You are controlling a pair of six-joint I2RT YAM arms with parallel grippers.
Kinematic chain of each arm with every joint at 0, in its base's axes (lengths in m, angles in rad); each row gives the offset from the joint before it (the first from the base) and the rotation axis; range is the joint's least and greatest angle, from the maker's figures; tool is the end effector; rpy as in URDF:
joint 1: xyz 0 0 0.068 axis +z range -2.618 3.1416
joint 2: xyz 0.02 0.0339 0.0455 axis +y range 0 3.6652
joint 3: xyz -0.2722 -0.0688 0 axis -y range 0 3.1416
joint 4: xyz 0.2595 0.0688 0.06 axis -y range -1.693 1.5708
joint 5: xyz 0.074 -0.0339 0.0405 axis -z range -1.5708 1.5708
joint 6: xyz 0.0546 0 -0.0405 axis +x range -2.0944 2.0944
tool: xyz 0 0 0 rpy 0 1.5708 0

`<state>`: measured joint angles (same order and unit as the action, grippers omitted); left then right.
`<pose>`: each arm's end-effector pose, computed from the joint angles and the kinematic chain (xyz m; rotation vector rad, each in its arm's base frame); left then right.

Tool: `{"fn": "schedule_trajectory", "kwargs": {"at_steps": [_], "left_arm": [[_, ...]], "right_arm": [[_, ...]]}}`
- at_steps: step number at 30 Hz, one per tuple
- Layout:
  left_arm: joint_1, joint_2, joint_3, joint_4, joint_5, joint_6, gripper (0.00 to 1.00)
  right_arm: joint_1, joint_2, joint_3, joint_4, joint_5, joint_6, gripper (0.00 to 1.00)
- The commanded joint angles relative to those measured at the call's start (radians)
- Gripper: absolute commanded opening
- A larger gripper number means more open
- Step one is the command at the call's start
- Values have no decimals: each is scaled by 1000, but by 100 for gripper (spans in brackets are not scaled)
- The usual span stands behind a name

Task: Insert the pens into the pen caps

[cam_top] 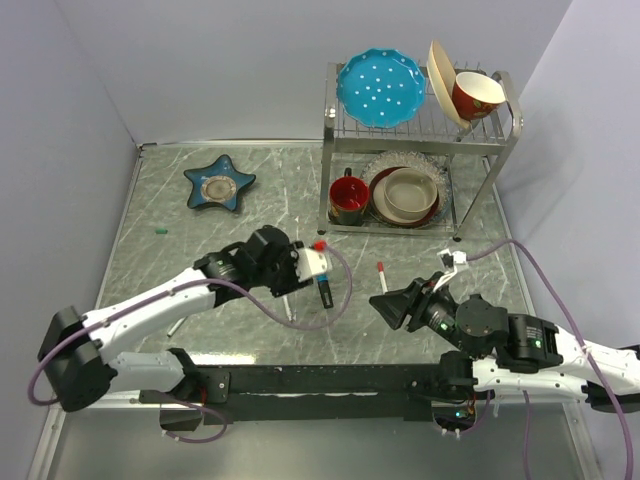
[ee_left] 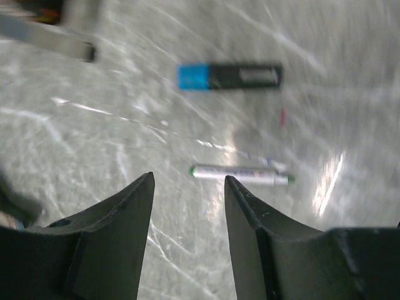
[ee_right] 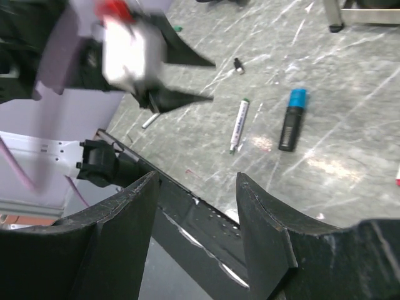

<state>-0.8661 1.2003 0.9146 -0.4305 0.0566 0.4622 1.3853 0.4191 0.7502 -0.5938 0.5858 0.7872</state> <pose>0.1818 -0.2186 0.2673 1.4415 1.7934 -0.2739 0.0504 0.1052 0.3343 -0.1370 1.9027 0.9997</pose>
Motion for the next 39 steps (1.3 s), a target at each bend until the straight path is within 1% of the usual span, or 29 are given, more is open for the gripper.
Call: {"fn": "schedule_trajectory", "kwargs": {"at_steps": [1,2,5,10,15,21,29,35,39], "left_arm": [[19,94,50,-155,132,337,53],[30,114,76,-169,173,354,53],[62,197,113,-214,230,415,53],[75,341,176,-283,241,496,52],[78,384,208,-307,242,559,52],[81,420,182,-314,204,592,52],[85,447,124,-232,230,615,52],[95,478,95,-194,204,621,48],[96,486,56,-163,175,615,44]], "right_arm": [[6,-63,43,-50,65,0,60],[6,-69,41,-54,66,1,60],[6,-104,38,-69,80,10,60],[8,-132,31,-78,104,9,60],[6,-144,46,-106,131,7,60],[6,-167,40,-120,149,12,60],[6,-168,44,-113,157,6,60],[8,-160,49,-110,152,9,60],[6,-163,49,-103,144,9,60]]}}
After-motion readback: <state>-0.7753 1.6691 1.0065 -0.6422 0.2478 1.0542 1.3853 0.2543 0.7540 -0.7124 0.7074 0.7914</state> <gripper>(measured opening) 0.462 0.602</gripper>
